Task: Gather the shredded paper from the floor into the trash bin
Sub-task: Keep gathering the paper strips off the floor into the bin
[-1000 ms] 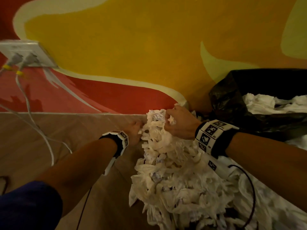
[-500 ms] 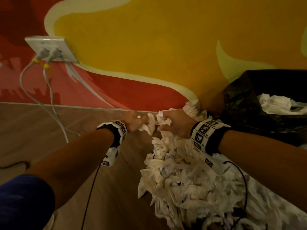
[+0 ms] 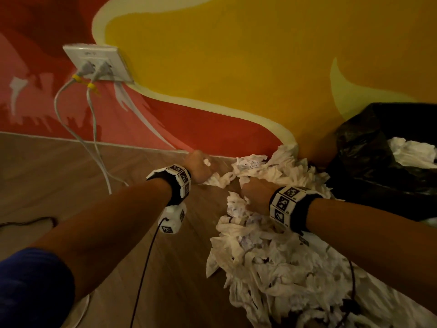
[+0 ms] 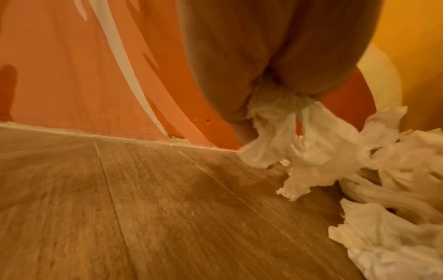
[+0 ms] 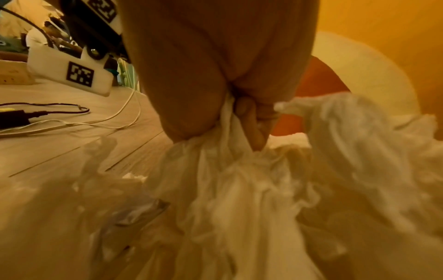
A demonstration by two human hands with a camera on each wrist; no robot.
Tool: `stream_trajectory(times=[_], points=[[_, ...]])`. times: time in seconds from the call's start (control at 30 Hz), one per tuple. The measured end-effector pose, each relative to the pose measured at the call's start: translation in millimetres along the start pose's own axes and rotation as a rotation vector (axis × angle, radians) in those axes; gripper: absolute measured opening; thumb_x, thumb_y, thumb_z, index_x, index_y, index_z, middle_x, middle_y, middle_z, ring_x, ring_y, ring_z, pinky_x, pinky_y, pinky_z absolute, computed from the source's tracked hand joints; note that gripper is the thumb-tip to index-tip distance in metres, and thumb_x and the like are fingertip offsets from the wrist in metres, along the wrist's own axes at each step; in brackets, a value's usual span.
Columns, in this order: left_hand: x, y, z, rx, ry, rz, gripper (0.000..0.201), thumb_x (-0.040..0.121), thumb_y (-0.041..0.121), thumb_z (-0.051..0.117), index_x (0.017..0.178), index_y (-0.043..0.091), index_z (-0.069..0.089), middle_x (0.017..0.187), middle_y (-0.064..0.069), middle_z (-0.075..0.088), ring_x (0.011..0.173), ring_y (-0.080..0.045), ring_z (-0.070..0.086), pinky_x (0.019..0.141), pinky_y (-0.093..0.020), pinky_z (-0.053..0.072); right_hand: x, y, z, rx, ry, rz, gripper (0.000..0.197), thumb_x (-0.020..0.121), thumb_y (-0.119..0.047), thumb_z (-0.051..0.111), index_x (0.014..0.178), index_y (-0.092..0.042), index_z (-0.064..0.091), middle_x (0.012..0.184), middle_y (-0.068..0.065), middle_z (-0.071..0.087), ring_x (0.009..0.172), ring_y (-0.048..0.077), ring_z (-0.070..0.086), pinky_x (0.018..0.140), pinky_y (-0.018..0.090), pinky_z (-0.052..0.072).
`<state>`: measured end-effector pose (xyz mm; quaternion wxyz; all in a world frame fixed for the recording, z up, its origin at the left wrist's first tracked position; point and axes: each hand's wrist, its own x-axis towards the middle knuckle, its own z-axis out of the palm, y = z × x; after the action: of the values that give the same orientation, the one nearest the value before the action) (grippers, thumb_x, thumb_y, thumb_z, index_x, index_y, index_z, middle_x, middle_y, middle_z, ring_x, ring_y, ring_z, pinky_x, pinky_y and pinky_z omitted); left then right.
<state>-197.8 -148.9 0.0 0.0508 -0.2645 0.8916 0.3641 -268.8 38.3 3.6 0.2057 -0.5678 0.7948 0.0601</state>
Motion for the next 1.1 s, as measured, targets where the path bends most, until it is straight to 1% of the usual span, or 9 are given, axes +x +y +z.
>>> stream_trajectory(times=[0.3,0.47,0.63,0.73,0.8,0.83,0.87,0.97,1.1], points=[[0.3,14.3,-1.6,-0.187,-0.015,-0.137,0.019,0.093,0.031,0.061,0.089,0.017,0.048,0.081,-0.002,0.060,0.065,-0.016,0.057,0.050,-0.024,0.041,-16.0,13.8,-22.8,0.178,0.166,0.077,0.030,0.099,-0.028,0.043,0.076,-0.011,0.050,0.075,0.006,0.051,0.073,0.021,0.048,0.065,0.028,0.029],[-13.1,35.7,-6.3,0.023,-0.325,-0.047,0.033,0.076,0.065,0.064,0.090,0.036,0.060,0.086,0.031,0.052,0.061,0.008,0.052,0.049,-0.013,0.040,-38.4,32.1,-41.6,0.247,0.324,0.209,0.049,0.095,-0.048,0.046,0.066,-0.009,0.052,0.063,0.006,0.049,0.066,0.022,0.048,0.062,0.035,0.029],[-12.6,42.0,-8.3,0.248,-0.465,-0.038,0.041,0.066,0.033,0.087,0.095,0.039,0.058,0.086,0.030,0.052,0.071,0.005,0.056,0.045,-0.011,0.045,-62.7,49.4,-61.3,0.282,0.227,0.274,0.027,0.084,-0.025,0.067,0.101,-0.005,0.062,0.101,0.008,0.063,0.089,0.023,0.058,0.078,0.035,0.049],[-9.0,50.6,-4.7,0.291,-0.409,-0.020,0.006,0.081,0.014,0.072,0.079,0.018,0.068,0.089,-0.001,0.069,0.055,-0.005,0.058,0.047,-0.019,0.046,-72.8,59.3,-66.0,0.342,0.218,0.279,0.016,0.083,-0.001,0.054,0.097,-0.001,0.061,0.102,0.016,0.064,0.094,0.031,0.061,0.083,0.042,0.051],[-11.1,61.4,-5.0,0.205,-0.359,-0.017,0.025,0.086,0.008,0.057,0.062,0.014,0.064,0.100,-0.002,0.053,0.047,-0.009,0.047,0.048,-0.023,0.041,-79.8,63.3,-68.5,0.470,0.248,0.287,0.013,0.083,0.002,0.055,0.094,-0.004,0.058,0.101,0.015,0.063,0.096,0.032,0.060,0.084,0.042,0.052],[-12.8,67.2,-5.7,0.168,-0.329,-0.027,0.026,0.087,0.010,0.054,0.062,0.013,0.064,0.084,-0.018,0.066,0.049,-0.013,0.047,0.051,-0.025,0.041,-84.7,63.8,-68.4,0.590,0.248,0.275,0.014,0.084,0.005,0.053,0.090,-0.007,0.054,0.098,0.015,0.062,0.095,0.032,0.061,0.082,0.041,0.052],[-14.0,73.2,-7.2,0.144,-0.306,-0.030,0.021,0.088,0.012,0.053,0.070,0.012,0.064,0.063,-0.009,0.059,0.055,-0.018,0.050,0.055,-0.030,0.045,-89.7,63.6,-68.2,0.729,0.245,0.257,0.021,0.085,0.010,0.049,0.086,-0.012,0.049,0.093,0.014,0.062,0.092,0.032,0.063,0.077,0.041,0.052],[-15.2,89.7,-8.5,0.038,-0.243,-0.027,0.013,0.092,0.011,0.052,0.100,0.011,0.061,0.106,-0.019,0.066,0.075,-0.025,0.065,0.066,-0.038,0.057,-104.7,64.9,-67.6,0.938,0.251,0.205,0.037,0.086,0.017,0.036,0.097,-0.018,0.045,0.086,0.015,0.064,0.087,0.034,0.066,0.066,0.046,0.053],[-16.0,108.9,-9.4,-0.022,-0.189,0.090,0.030,0.086,-0.005,0.043,0.088,0.011,0.069,0.105,-0.007,0.064,0.072,-0.030,0.062,0.056,-0.038,0.053,-113.1,66.0,-70.4,0.934,0.307,0.160,0.043,0.085,0.018,0.038,0.104,-0.014,0.060,0.103,0.023,0.063,0.081,0.036,0.066,0.060,0.047,0.057]])
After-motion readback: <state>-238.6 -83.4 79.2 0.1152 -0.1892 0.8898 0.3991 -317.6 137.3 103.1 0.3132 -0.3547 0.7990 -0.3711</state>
